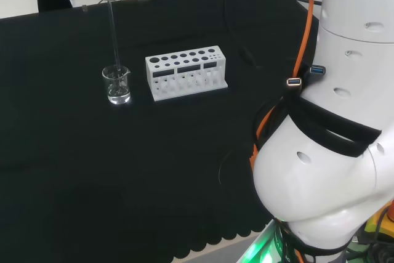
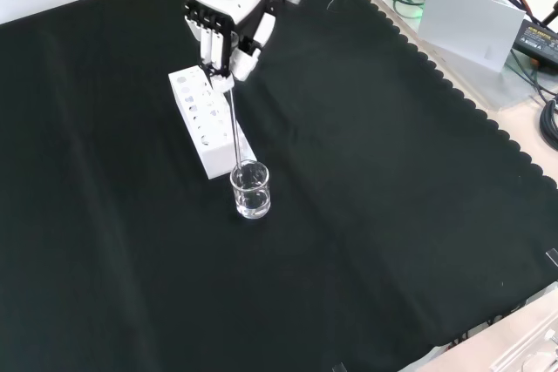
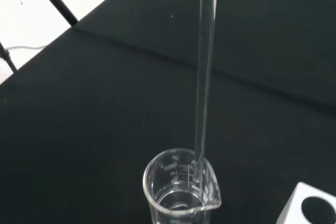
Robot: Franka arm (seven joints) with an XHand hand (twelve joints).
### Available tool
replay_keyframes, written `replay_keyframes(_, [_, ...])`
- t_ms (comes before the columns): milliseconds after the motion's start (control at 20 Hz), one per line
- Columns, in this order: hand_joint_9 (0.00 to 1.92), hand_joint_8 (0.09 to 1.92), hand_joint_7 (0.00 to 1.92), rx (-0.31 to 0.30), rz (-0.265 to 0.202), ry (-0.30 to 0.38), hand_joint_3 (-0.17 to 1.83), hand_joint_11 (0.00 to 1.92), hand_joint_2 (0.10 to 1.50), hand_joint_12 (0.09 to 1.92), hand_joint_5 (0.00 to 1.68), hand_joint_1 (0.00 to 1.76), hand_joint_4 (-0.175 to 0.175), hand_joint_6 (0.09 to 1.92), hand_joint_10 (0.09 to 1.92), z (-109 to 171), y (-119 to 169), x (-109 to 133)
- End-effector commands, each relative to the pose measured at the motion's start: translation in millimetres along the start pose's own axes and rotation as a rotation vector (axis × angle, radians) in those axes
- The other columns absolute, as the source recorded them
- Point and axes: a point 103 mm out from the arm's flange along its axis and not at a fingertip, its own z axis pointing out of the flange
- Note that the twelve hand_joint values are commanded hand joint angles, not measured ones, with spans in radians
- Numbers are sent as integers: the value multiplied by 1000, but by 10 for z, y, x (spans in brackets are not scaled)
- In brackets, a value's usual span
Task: Stir in the beaker to the left of the white test tube rack with the glass rod.
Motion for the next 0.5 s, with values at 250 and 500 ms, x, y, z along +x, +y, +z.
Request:
replay_keyframes(250, [1724, 1088, 1137, 45, -37, -5, -175, 1700, 1123, 616, 1292, 1303, -175, 168, 766, 418, 48, 189])
replay_keyframes(500, [1724, 1088, 1137, 69, -58, -5, -175, 1700, 1123, 617, 1293, 1303, -175, 168, 767, 553, 42, 281])
